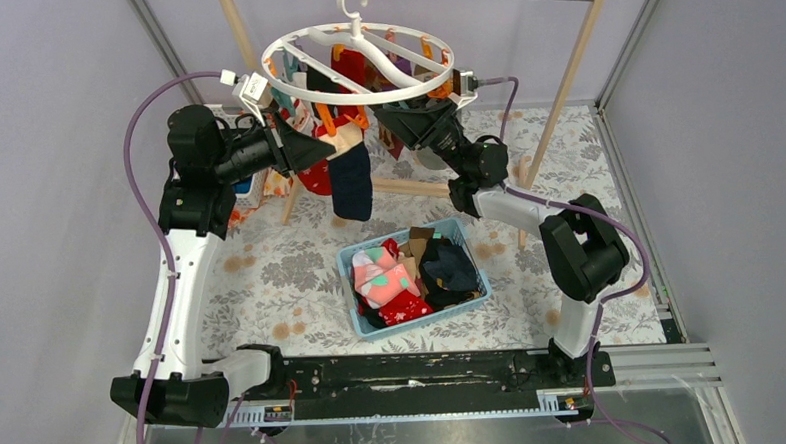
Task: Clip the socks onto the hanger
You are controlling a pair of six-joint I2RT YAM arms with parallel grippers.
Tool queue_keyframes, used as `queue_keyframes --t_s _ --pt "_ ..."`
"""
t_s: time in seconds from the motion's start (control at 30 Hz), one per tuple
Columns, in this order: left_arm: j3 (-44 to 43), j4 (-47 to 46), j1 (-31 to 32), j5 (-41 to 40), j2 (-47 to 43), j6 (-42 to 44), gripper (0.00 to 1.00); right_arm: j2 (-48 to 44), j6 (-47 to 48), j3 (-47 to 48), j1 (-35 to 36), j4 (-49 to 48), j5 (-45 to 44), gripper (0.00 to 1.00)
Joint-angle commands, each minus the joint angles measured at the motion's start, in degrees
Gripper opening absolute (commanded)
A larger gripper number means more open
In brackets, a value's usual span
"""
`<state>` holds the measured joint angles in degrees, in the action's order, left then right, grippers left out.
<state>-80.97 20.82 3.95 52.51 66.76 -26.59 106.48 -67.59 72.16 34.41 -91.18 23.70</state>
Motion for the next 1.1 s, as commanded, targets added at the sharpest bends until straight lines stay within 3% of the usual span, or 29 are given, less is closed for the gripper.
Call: queue_keyframes --t_s 0.0,0.23,0.4,0.5,0.63,1.07 --pt "-1.7 0.3 -0.4 0.9 -1.4 0.7 0.0 -1.1 3.8 0.8 2.6 -7.3 -0.4 0.77" --pt "-2.6 1.5 -0.5 0.3 -1.6 3.3 0.0 -12.1 16.9 -13.3 4.0 -7.1 -11.7 0.82" --pt "-3.2 2.4 -0.4 0.3 -1.4 4.0 0.0 -19.6 23.5 -19.2 3.7 -6.3 -14.8 0.85" --pt "-3.6 3.0 -0.4 0.1 -1.4 4.4 0.0 -20.6 24.4 -19.1 3.8 -3.4 -12.2 0.85" --pt "-4.2 4.1 -0.4 -0.2 -1.5 5.3 0.0 -16.4 19.3 -18.3 3.8 -7.1 -11.9 0.85" --pt "-4.9 8.0 -0.3 0.4 -2.4 8.5 0.0 -7.3 15.1 -6.3 5.6 -7.3 -11.9 0.85"
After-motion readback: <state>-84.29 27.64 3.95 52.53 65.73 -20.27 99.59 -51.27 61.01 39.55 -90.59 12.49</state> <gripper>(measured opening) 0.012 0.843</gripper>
